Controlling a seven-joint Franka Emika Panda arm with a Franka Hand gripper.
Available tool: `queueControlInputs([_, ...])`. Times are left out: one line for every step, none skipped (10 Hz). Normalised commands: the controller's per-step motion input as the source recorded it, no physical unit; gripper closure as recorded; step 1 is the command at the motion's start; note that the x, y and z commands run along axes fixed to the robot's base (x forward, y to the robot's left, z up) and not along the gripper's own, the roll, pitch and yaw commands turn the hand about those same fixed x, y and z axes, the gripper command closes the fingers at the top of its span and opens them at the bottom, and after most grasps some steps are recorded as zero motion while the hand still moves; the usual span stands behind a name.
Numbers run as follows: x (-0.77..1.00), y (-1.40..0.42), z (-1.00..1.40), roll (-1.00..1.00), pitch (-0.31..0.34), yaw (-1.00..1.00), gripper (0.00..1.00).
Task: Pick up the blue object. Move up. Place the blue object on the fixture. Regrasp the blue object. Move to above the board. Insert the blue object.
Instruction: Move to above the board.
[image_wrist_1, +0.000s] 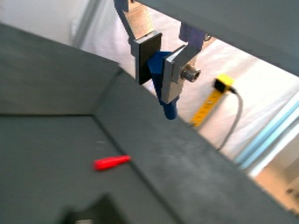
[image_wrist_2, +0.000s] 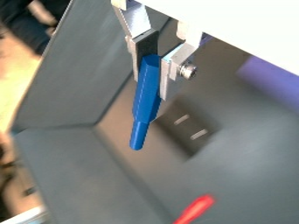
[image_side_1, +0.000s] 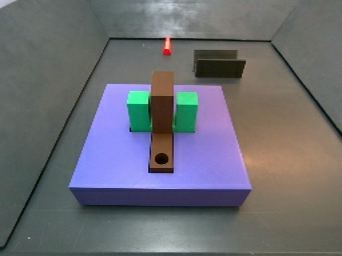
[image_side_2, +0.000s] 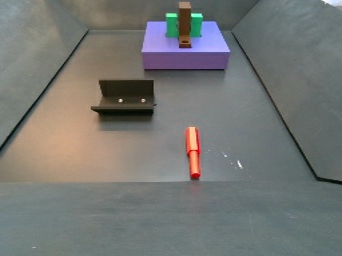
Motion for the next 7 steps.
queueControlInputs([-0.99,-1.40,0.30,-1.00,0.058,-0.17,1.00])
queueControlInputs([-1.03,-1.40,0.27,-1.00,0.072,-0.17,1.00])
queueControlInputs([-1.03,-1.40,0.27,-1.00,0.083,-0.16,1.00])
queueControlInputs([-0.67,-0.88,0.16,-1.00,0.088,-0.15,1.00])
queueControlInputs([-0.32,-0.38,0.06,-1.00,0.096,-0.14,1.00])
queueControlInputs([-0.18,-0.19,0.03,-1.00,0.099,-0.13,1.00])
queueControlInputs([-0.13,-0.10,0.03,-1.00,0.084,-0.11,1.00])
